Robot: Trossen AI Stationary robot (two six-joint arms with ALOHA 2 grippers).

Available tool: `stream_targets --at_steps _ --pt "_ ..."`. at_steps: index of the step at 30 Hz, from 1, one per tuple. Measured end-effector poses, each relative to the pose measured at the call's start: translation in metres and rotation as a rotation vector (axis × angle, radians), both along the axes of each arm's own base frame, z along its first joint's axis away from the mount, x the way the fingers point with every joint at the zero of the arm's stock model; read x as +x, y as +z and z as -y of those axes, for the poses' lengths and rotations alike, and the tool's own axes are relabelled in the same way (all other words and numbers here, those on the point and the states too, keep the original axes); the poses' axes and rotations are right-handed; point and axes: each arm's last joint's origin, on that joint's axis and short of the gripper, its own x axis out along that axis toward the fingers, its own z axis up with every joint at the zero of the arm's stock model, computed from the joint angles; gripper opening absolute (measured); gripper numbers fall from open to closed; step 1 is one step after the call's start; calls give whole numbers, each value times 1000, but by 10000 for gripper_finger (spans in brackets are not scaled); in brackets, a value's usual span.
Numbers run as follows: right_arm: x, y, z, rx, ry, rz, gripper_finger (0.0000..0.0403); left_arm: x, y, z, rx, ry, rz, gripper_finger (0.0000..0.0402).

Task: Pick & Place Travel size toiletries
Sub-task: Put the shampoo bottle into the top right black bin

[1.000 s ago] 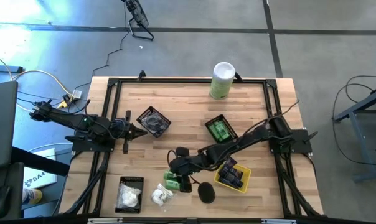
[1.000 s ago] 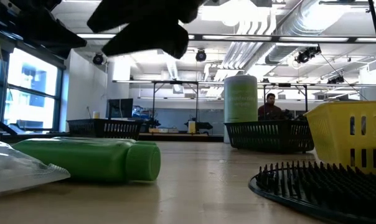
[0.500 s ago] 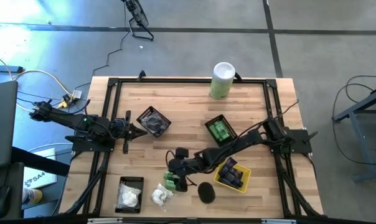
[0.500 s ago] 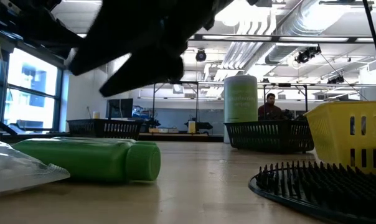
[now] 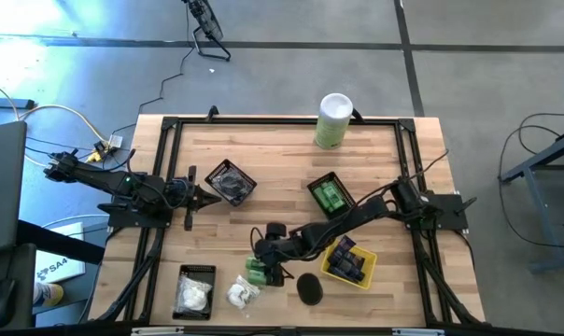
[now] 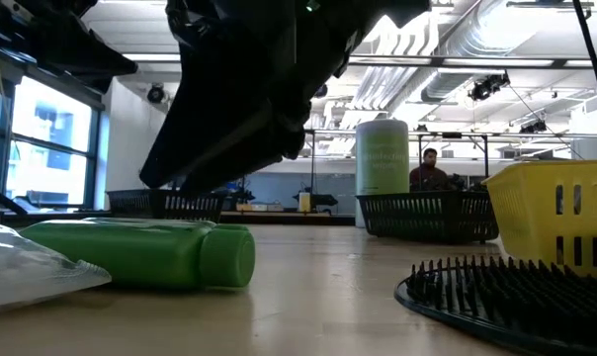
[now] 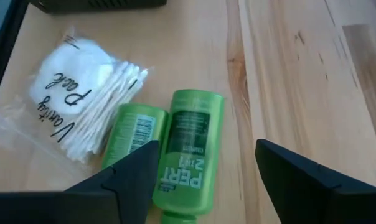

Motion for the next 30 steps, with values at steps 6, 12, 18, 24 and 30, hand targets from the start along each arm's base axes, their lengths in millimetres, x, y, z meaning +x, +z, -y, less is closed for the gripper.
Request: stream_targets --at_steps 6,12,18,24,30 --pt "2 -17 -1 -2 -14 -28 258 0 0 0 0 0 0 0" --pt "2 -28 0 1 -27 -67 258 0 0 0 0 0 0 0" --pt "3 -34 -1 -8 -29 -70 257 0 0 0 0 0 0 0" --pt "3 -34 0 -15 -27 -71 257 0 0 0 0 0 0 0" --pt "3 -34 0 -14 -26 -74 257 0 0 0 0 0 0 0"
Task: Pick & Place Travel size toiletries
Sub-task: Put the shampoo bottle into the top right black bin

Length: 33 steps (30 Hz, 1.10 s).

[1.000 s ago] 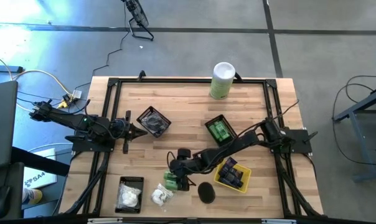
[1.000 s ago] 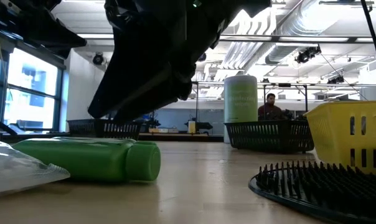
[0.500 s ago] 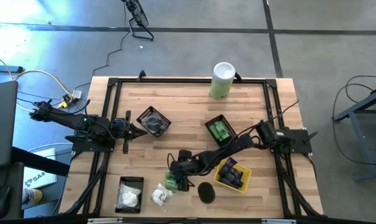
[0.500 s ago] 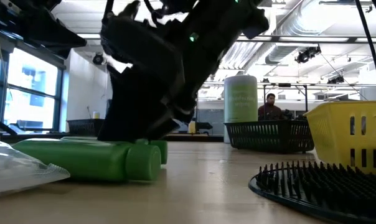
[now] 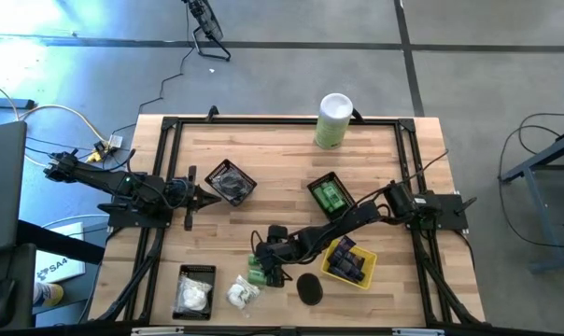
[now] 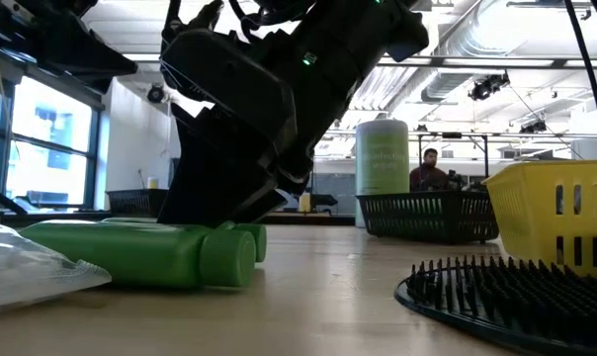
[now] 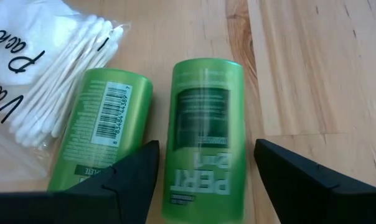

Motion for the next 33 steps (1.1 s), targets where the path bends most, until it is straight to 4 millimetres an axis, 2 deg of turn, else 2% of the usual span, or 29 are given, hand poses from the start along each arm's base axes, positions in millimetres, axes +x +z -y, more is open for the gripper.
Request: stream_targets --at_steps 9,26,33 --pt "0 0 0 -1 1 -2 254 0 0 0 0 0 0 0" --pt "0 0 0 1 0 0 178 0 0 0 0 0 -1 0" --pt "-1 3 0 10 7 -3 175 0 0 0 1 0 0 0"
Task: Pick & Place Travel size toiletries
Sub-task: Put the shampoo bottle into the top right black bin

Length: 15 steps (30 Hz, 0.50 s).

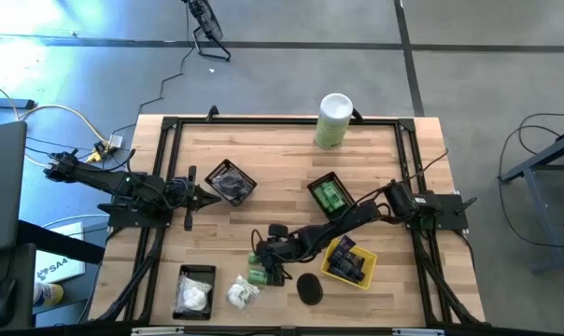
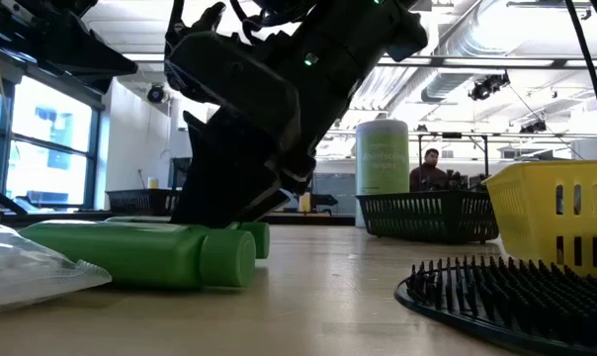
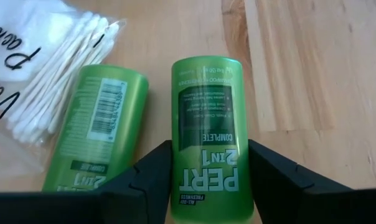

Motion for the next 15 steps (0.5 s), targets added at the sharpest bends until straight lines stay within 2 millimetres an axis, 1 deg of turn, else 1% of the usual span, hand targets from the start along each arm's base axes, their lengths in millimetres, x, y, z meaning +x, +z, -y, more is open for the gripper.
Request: stream_targets --at_steps 3,5,9,12,15 --pt "-1 4 0 0 1 1 175 0 0 0 0 0 -1 0" --pt "-1 11 1 6 -1 18 173 0 0 0 0 0 0 0" --pt "-3 32 7 30 -34 39 173 0 0 0 0 0 -1 0" --pt "-7 46 16 31 -71 28 173 0 0 0 0 0 -1 0" --pt "-13 65 25 40 -101 21 173 0 0 0 0 0 -1 0"
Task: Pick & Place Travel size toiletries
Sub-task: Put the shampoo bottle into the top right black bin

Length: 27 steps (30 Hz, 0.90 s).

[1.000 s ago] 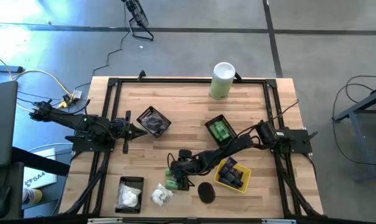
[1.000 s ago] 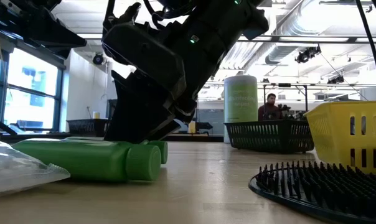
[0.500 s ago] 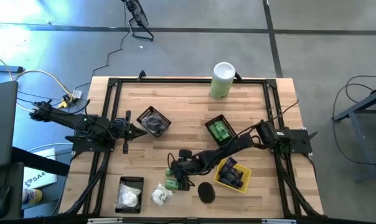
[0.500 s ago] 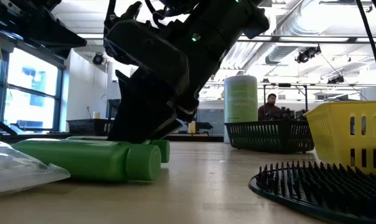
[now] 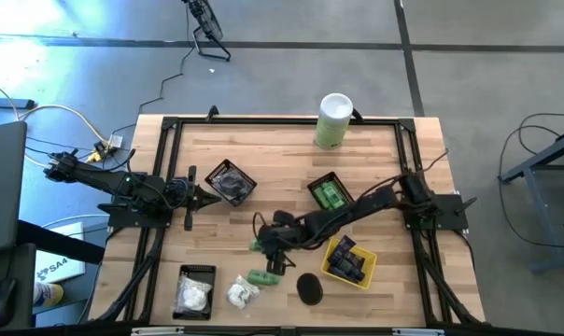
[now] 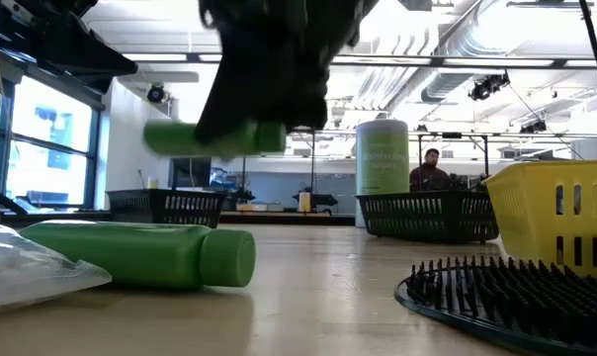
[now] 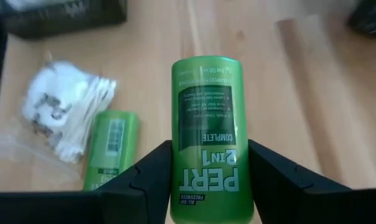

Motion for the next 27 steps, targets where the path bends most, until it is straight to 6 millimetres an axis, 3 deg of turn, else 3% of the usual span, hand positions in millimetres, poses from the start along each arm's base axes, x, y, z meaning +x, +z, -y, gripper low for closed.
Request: stream_targets --at_steps 6,17,27 --pt "-15 30 19 -8 -112 -41 173 0 0 0 0 0 0 0" --pt "-65 80 45 -76 -323 -186 174 0 0 0 -2 1 -1 0" --pt "-107 104 59 -193 -519 -296 174 0 0 0 -3 1 -1 0"
